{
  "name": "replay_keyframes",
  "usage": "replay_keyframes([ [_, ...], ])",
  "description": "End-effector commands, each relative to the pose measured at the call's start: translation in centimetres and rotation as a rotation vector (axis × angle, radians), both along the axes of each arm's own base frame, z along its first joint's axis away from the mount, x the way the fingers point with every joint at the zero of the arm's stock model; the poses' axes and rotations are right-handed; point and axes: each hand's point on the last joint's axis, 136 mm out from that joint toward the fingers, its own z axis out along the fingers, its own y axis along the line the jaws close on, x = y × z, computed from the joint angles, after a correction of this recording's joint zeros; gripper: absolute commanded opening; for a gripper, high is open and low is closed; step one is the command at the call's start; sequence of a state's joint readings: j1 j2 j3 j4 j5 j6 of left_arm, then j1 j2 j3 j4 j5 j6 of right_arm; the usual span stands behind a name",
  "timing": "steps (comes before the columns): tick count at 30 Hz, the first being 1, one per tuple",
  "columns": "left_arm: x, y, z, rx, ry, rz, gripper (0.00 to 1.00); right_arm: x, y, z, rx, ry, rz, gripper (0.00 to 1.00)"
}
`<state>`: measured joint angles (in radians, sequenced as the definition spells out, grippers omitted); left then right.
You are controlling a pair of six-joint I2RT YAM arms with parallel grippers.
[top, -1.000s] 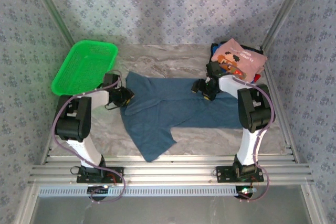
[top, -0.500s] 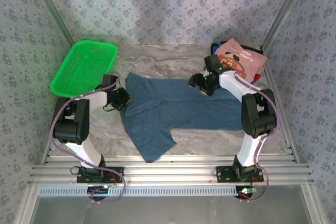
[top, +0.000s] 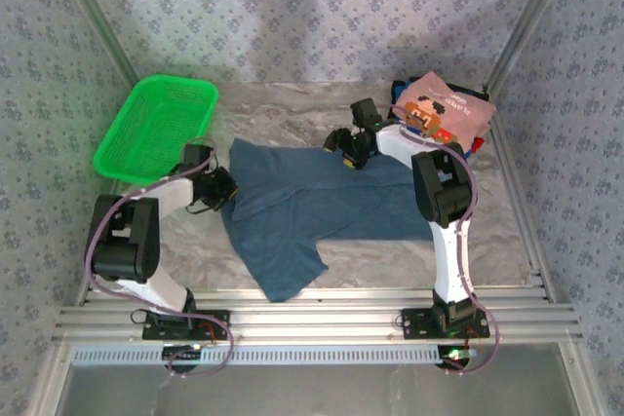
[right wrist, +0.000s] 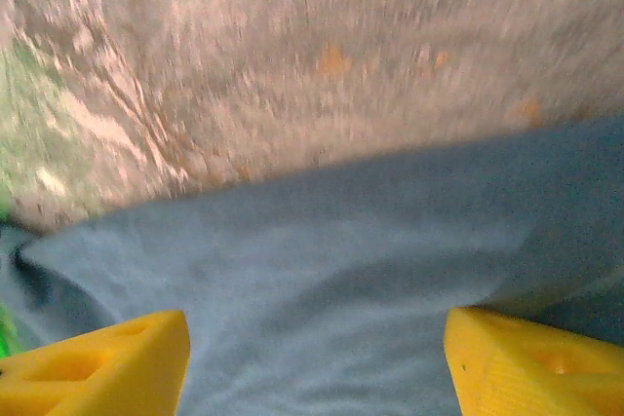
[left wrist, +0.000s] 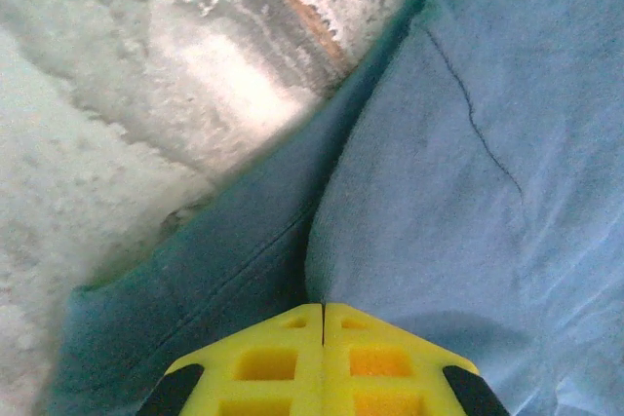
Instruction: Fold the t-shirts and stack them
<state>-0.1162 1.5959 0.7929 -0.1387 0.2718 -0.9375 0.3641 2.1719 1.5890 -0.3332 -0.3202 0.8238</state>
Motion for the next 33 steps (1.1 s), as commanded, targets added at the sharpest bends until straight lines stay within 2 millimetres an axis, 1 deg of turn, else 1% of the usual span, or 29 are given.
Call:
replay_keyframes([
  [1,-0.8,1.0,0.8,0.014,-0.002,0.035,0.00,0.4,-1.6,-1.6,-0.061,0.023,-0.096,0.72],
  [6,-2.4,2.0,0.7,0.023,0.030,0.060,0.00,-0.3,-3.1,-3.6,-0.117,0.077,-0.161,0.71],
  [12,-4.1,2.3,1.2,0.023,0.031,0.086,0.00,-1.2,-4.5,-4.8,-0.168,0.108,-0.241,0.71],
  [16,-5.5,2.8,0.3,0.042,0.064,0.097,0.00,-1.0,-4.3,-4.9,-0.158,0.097,-0.251,0.71],
  [19,-6.2,3.4,-0.9,0.057,0.105,0.117,0.00,-0.4,-3.9,-4.2,-0.147,0.067,-0.238,0.71],
  [20,-6.1,3.5,-1.1,0.057,0.107,0.119,0.02,-0.1,-3.6,-3.7,-0.137,0.050,-0.224,0.71],
  [21,-5.9,3.5,-1.0,0.056,0.103,0.117,0.07,0.3,-3.2,-3.1,-0.125,0.031,-0.205,0.71],
  [22,-5.6,3.5,-0.8,0.055,0.094,0.113,0.08,0.6,-2.7,-2.5,-0.115,0.015,-0.185,0.71],
  [23,-5.0,3.4,-0.2,0.051,0.071,0.111,0.10,0.8,-2.2,-1.8,-0.105,-0.005,-0.161,0.71],
  [25,-3.9,3.2,1.3,0.037,0.026,0.106,0.23,1.1,-1.2,-0.1,-0.079,-0.046,-0.113,0.71],
  [27,-3.0,3.0,3.4,0.037,-0.013,0.096,0.39,1.2,-0.3,2.1,-0.051,-0.092,-0.061,0.72],
  [29,-2.7,3.0,5.6,0.046,-0.045,0.083,0.47,0.9,0.6,4.6,-0.028,-0.144,-0.007,0.72],
  [31,-2.8,2.7,8.1,0.052,-0.086,0.057,0.52,0.1,1.7,7.0,-0.013,-0.188,0.059,0.73],
  [33,-3.5,2.0,10.2,0.054,-0.126,0.023,0.56,-1.2,2.8,9.4,-0.004,-0.221,0.138,0.73],
])
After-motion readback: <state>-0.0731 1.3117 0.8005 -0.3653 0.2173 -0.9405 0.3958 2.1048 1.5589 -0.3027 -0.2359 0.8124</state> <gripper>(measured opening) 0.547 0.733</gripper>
